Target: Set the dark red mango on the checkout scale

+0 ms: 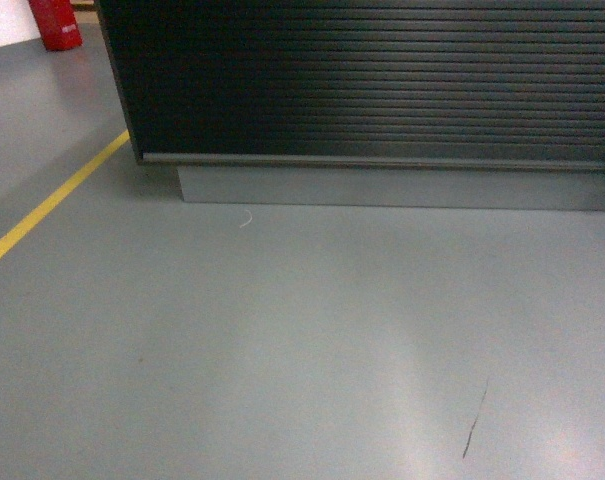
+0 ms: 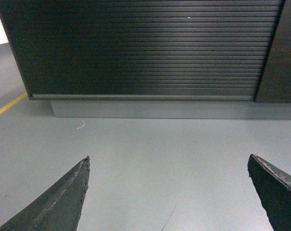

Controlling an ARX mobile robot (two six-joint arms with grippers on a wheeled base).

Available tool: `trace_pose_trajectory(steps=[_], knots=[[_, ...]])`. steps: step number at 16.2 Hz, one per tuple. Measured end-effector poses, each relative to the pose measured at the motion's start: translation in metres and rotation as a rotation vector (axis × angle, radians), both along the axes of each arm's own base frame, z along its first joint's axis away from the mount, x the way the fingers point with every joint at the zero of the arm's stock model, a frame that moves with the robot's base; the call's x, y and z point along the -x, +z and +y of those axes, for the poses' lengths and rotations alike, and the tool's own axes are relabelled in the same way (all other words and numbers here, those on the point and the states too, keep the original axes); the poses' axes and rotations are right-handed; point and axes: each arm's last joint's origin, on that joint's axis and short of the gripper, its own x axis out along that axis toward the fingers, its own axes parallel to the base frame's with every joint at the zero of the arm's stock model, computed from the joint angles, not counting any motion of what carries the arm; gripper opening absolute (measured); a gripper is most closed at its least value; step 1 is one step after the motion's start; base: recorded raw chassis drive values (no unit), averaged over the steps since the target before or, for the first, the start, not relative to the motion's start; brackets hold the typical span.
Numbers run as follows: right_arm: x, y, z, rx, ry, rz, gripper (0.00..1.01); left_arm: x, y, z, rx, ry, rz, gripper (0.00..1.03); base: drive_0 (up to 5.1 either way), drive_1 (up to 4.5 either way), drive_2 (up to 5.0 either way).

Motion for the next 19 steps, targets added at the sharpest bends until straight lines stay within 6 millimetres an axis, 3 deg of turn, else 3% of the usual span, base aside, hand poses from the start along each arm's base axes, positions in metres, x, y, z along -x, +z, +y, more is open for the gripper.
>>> trace_pose_trajectory(steps=[19], knots=[[0.0000,0.0002,0.0000,0.000,0.000,-0.002,0.98,0.0000,0.0001,0.0000,0.000,0.000,-0.001,0.98,0.0,4.18,-4.2]])
